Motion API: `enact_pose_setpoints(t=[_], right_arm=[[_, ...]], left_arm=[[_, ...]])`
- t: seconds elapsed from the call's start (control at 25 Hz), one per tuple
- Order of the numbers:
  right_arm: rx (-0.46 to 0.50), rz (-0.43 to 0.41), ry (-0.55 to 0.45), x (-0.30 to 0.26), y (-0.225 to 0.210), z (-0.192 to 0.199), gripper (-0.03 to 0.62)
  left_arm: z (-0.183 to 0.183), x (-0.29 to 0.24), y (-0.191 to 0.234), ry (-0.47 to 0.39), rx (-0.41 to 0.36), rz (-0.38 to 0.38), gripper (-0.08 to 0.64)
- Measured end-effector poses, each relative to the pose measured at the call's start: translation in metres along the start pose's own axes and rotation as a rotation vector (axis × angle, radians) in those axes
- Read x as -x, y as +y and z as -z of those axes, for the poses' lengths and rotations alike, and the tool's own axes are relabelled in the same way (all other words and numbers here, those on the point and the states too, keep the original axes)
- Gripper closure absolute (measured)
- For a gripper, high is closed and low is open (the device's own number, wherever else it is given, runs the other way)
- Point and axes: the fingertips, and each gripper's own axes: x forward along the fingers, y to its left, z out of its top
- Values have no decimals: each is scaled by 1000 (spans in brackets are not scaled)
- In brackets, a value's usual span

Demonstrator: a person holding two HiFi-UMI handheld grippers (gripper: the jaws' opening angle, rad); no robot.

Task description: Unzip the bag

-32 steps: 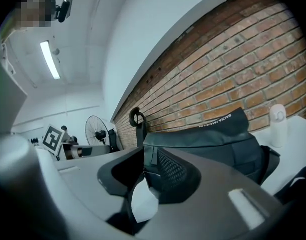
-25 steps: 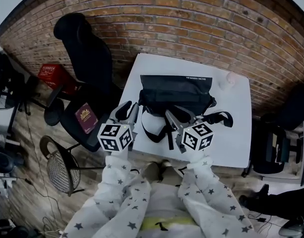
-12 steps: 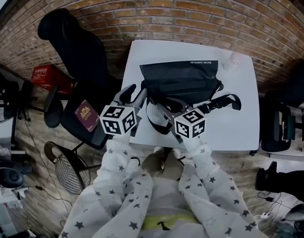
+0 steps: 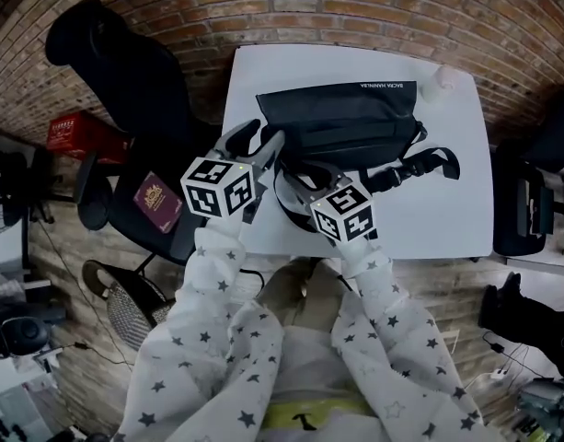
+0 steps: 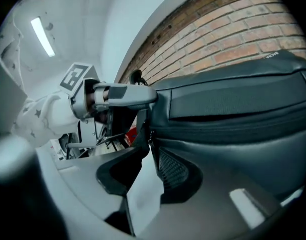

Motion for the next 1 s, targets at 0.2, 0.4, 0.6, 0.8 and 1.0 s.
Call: enact_pose_setpoints(t=[0.2,0.4,0.6,0.8,1.0], right_arm=[[42,40,9,-2,-5,1,514],[86,42,27,1,-8,2,563],[87,25,35,4,-6,2,569],[74,3,49,5,-3,3,572],[36,-37,61,13,2,1,574]], left_arm=[[3,-10,-5,12,-12,47,347],[2,-12,-9,12,-15,79,356],[2,-14,-16,16,-42,101,407],[3,-14,-15,14,-52,106,415],[2,-13,-17,10,-66,100,420]])
